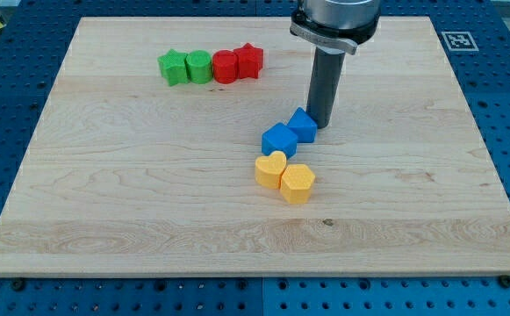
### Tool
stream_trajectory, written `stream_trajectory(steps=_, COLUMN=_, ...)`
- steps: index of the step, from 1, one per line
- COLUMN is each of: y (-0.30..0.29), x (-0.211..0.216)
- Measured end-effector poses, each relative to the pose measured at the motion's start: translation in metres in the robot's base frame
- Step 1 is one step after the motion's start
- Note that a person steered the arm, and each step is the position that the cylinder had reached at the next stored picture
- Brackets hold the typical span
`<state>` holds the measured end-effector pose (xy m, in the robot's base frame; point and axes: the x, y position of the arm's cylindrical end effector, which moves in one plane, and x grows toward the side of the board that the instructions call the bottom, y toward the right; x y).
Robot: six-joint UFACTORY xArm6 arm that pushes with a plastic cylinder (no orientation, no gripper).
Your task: Place the arm above the red star
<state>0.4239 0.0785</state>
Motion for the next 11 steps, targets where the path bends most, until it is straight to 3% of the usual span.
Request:
stream_trajectory(steps=5, y=0.005, x=-0.025)
stream_trajectory(steps=6, y=-0.003, x=-0.064)
stream_trajectory(steps=8, y=-0.072, x=-0.074)
stream_trajectory(steps=9, y=-0.069, x=-0.074)
stream_trajectory(steps=10, y=-0.012, x=-0.093)
stream_trajectory(steps=11, y=-0.005, x=-0.151)
